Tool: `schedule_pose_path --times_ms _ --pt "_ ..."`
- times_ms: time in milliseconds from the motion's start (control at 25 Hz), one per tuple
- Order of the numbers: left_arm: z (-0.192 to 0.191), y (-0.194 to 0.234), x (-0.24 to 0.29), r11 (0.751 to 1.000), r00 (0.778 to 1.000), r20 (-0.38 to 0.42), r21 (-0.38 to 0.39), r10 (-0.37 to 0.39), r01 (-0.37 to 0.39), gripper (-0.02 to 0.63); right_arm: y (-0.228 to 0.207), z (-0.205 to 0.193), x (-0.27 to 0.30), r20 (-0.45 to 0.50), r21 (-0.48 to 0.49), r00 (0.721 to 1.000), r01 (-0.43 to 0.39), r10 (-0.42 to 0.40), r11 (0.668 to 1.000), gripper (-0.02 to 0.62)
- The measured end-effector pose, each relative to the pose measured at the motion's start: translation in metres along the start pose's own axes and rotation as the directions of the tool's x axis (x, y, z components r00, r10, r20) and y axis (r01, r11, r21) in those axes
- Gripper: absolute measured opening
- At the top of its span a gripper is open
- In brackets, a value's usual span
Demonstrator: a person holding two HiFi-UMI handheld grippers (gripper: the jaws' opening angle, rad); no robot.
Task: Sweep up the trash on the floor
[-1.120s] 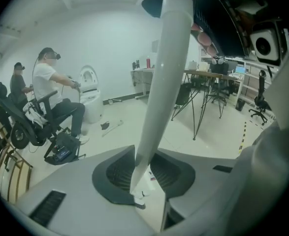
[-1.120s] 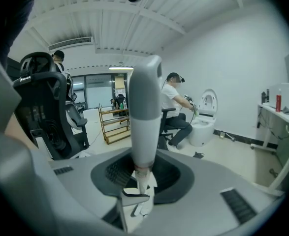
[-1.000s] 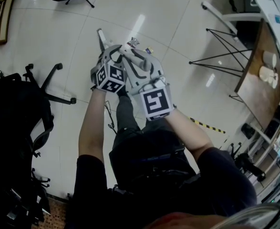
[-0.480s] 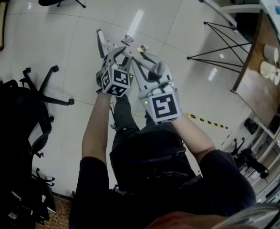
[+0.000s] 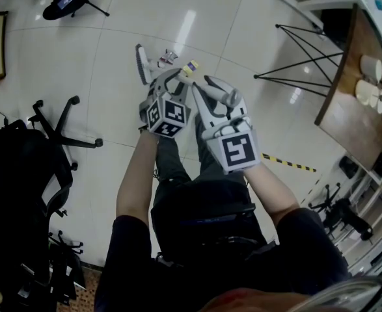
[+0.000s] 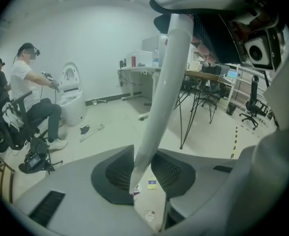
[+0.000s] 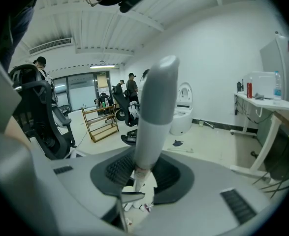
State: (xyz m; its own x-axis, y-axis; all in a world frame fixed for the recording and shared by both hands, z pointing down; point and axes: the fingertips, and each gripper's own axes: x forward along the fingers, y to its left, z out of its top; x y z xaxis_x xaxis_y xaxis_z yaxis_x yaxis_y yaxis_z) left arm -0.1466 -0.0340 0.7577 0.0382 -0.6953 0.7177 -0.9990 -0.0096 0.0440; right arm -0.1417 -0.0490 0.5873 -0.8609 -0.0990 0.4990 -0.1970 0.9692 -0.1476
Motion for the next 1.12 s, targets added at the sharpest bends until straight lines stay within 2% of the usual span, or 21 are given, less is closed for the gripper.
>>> schedule_pose_path --times_ms 280,480,640,840,1120 --pt "0.014 -0.023 0.013 0.999 0.999 -0.003 0.028 -0.038 0.038 0.097 -0.024 -0.006 -0.017 -0.001 0.03 1.0 0.025 -0.025 0.999 0.117" --pt "0.017 -0.023 0.014 0.999 0.999 -0.009 0.034 -0.033 0.033 0.097 -0.026 -0.004 -0.017 -0.003 0.013 1.0 0.004 -0.004 1.0 0.117" --pt "0.016 -0.007 0.002 0.999 1.0 -0.005 0.032 0.015 -0.015 0.095 -0.008 0.008 -0.008 0.028 -0.038 0.995 -0.095 0.096 0.995 0.118" --pt "0.005 0.023 -0.033 0.997 0.997 -0.008 0.018 0.076 -0.076 0.089 0.042 0.036 0.009 0.071 -0.112 0.97 -0.225 0.234 0.968 0.118" --pt "-0.001 0.069 -0.104 0.986 0.983 0.076 -0.041 0.167 -0.164 0.084 0.135 0.085 0.022 0.11 -0.233 0.896 -0.399 0.431 0.887 0.118"
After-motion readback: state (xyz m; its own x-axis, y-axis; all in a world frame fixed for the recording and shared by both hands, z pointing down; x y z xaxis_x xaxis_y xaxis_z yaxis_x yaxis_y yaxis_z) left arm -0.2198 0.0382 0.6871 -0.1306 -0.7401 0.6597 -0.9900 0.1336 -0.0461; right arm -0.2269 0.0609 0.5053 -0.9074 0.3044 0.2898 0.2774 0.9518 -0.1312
